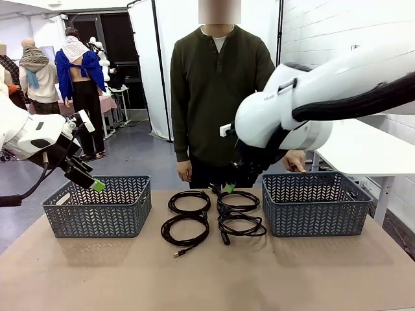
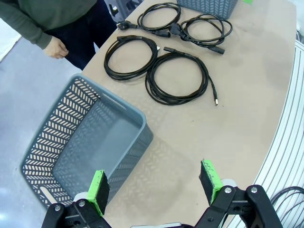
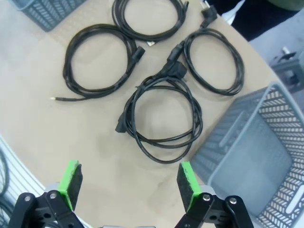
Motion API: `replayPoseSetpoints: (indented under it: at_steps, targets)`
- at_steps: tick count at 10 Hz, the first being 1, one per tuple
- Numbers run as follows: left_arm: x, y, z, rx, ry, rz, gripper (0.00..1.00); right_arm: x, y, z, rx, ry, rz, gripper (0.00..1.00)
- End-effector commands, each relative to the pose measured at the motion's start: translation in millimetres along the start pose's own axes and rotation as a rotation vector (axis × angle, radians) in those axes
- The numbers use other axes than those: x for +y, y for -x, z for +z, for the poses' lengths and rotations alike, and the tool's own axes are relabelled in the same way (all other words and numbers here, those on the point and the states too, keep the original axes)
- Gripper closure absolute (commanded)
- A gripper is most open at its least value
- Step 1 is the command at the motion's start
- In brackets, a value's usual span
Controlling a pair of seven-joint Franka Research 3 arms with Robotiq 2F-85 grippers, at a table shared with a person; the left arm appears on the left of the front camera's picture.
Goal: Organize the cables according to human instructions.
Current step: Pick up a bundle of cables and place it in the basket indicated by the human.
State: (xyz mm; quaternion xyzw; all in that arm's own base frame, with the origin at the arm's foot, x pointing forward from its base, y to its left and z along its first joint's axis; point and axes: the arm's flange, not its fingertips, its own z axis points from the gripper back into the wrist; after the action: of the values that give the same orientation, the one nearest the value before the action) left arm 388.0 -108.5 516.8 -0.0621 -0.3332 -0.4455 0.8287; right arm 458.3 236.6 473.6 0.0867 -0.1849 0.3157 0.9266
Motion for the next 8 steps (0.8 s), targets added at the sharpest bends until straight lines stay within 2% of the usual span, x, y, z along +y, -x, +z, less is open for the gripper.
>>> replayPoseSetpoints:
  at_steps: [1, 2, 3, 8]
  targets:
    - [2.3, 2.2, -0.7, -0.008, 0.008, 0.004, 0.0, 6.3, -15.9, -19.2, 0.069, 0.034, -0.043, 0.0]
    - [2.3, 2.2, -0.7, -0.008, 0.008, 0.004, 0.0, 10.4, -18.2, -30.8, 0.081, 0.034, -0.052, 0.0]
    - [2.3, 2.2, -0.7, -0.008, 0.008, 0.004, 0.0, 3.5, -5.1, -15.1, 0.028, 0.01, -0.013, 0.0]
    - [2.3, 2.2, -0.7, -0.008, 0.008, 0.004, 0.0, 3.5, -5.1, -15.1, 0.028, 0.01, -0.013, 0.0]
